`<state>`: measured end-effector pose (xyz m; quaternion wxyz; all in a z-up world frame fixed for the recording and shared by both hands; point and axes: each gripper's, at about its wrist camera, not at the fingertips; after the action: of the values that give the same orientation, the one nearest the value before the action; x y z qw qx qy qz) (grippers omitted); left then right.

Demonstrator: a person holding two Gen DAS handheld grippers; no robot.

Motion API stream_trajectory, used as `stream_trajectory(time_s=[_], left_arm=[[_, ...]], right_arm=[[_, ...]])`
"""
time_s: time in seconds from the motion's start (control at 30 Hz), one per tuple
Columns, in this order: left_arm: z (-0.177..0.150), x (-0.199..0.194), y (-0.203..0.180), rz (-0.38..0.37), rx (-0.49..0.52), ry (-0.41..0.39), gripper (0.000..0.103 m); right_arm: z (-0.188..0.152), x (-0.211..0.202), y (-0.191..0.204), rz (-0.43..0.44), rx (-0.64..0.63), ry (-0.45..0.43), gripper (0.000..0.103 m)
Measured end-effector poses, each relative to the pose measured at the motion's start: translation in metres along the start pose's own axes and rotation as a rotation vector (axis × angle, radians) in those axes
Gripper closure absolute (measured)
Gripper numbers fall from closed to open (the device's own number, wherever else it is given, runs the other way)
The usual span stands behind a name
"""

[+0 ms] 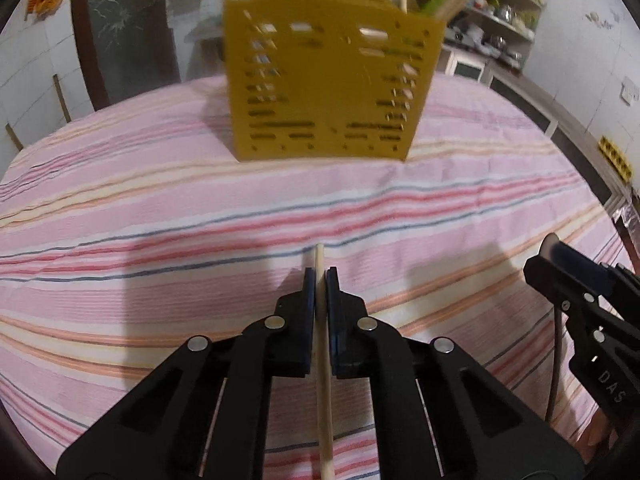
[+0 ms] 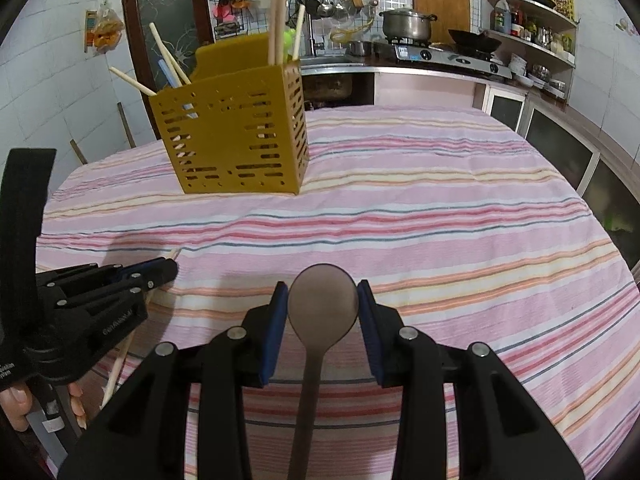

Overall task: Organize utensils
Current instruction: 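Lift the spoon and chopstick and carry both tools over the yellow holder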

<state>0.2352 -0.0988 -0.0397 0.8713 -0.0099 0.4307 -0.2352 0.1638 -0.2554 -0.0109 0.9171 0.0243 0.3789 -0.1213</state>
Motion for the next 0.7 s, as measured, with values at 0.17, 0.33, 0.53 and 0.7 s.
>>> stream_trajectory(time_s=[0.17,0.33,0.53,0.7], left_arm=[[0.006,-0.035,-0.002,0.005,0.013,-0.119,0.099],[0.011,-0.081,-0.008,0.042,0.058,-0.281,0.099],[0.013,-0.12,-0.01,0.096,0.09,-0.44,0.099],[0.015,-0.14,-0.001,0.113,0.077,-0.519,0.099]], right_arm=[[0.008,-0.013,0.005,0.007,0.008,-0.059,0.068],[0.017,-0.034,0.012,0.013,0.013,-0.16,0.067],[0.025,-0.051,0.016,0.016,0.024,-0.26,0.068],[0.032,-0.063,0.016,0.018,0.038,-0.343,0.067]])
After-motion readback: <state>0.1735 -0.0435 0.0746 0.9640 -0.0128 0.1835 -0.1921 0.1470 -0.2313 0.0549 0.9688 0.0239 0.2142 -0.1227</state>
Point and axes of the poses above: each gripper's, at about its wrist camera, not at the fingertips, and x roughly the way its jaws point, y to its left, z to its top, and after that the axes turned 10 degrees about -z, right-handed
